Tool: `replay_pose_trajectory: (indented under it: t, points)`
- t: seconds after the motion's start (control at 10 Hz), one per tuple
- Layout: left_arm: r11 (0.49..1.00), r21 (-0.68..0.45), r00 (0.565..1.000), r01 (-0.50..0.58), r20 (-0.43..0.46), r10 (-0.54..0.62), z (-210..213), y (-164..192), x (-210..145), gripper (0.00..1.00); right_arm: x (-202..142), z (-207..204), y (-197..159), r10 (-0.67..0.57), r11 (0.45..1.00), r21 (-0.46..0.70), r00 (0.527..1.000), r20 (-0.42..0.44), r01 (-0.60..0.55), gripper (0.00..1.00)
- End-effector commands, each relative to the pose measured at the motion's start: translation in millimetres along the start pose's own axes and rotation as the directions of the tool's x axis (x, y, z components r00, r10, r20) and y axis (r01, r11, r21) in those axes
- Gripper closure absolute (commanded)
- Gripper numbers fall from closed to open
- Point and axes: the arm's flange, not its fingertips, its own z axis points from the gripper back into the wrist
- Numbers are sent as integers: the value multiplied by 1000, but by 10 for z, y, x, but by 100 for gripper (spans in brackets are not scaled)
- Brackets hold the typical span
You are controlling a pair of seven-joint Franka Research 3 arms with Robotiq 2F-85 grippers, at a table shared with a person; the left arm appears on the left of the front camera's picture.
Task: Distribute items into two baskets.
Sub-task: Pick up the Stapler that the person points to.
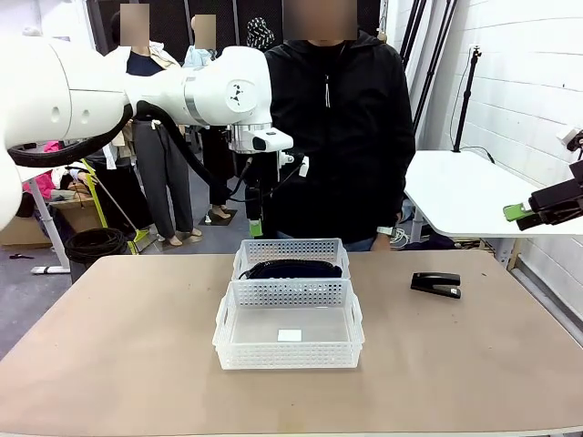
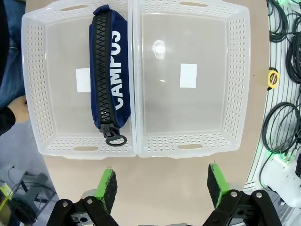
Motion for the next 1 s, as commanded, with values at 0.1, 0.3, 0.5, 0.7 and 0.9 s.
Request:
replay_pose_trajectory:
  t: [0.1, 0.3, 0.5, 0.7, 0.9]
  points:
    - [1000, 15, 1000, -14, -4, 14, 62, 47, 37, 0, -10, -9, 2, 0, 1000, 3, 1000, 2, 0, 0]
    - [1000, 2, 1000, 0, 1, 0, 11, 2, 0, 0, -10, -9, 2, 0, 1000, 3, 1000, 2, 0, 0]
    - [975, -117, 981, -190, 12, 193, 184, 69, -771, 0, -10, -9, 2, 0, 1000, 3, 1000, 2, 0, 0]
    - [935, -200, 948, -292, 66, 310, 200, -20, -1562, 0, -10, -9, 2, 0, 1000, 3, 1000, 2, 0, 0]
    - [894, -266, 904, -361, 134, 405, 194, -96, -2221, 0, -10, -9, 2, 0, 1000, 3, 1000, 2, 0, 0]
